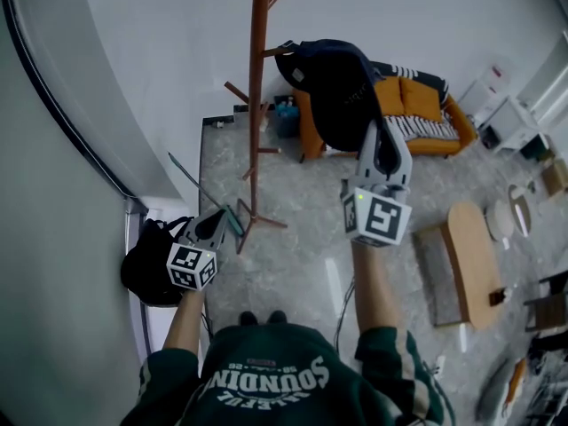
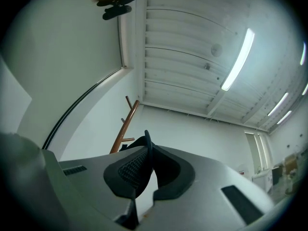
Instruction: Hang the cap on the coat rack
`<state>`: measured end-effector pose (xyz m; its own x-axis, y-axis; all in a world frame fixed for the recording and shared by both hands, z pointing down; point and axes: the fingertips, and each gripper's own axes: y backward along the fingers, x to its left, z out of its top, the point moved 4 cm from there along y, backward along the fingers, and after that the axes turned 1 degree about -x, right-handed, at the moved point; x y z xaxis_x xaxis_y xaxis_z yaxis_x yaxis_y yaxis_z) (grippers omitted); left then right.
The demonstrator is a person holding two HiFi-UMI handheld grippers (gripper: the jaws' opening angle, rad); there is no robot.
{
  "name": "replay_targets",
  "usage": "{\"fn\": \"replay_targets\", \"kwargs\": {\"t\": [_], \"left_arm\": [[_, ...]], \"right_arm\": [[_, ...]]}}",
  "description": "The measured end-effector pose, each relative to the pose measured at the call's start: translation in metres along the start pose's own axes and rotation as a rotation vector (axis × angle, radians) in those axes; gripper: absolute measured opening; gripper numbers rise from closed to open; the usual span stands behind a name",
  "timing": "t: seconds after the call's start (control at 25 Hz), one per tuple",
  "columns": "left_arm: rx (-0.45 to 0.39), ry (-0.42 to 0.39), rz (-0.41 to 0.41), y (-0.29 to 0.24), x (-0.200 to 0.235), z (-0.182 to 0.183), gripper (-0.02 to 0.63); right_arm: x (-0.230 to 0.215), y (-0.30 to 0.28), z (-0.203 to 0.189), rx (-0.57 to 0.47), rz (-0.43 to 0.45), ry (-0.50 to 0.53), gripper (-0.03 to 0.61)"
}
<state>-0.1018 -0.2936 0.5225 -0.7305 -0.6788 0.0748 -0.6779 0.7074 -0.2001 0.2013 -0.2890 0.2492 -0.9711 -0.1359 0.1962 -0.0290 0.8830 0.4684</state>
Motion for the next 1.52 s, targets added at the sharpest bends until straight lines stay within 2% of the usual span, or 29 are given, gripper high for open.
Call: {"fn": "replay_targets", "kwargs": {"t": [0.48,0.92,1.52], "left_arm": [[0.016,0.014,0.0,0.006,-0.005,-0.01,0.0],[0.029,0.029,0.002,0.007,-0.005,-0.02,-0.001],[0.041,0.047,0.024,0.014,-0.001,-0.024,0.0]], "right_arm": [[0.02,0.025,-0.026,0.048,0.03,-0.003,0.017],[0.062,0.048,-0.069,0.132,0.123,-0.052,0.017],[0.106,0.071,-0.129,0.266,0.251,0.013,0.046]]}}
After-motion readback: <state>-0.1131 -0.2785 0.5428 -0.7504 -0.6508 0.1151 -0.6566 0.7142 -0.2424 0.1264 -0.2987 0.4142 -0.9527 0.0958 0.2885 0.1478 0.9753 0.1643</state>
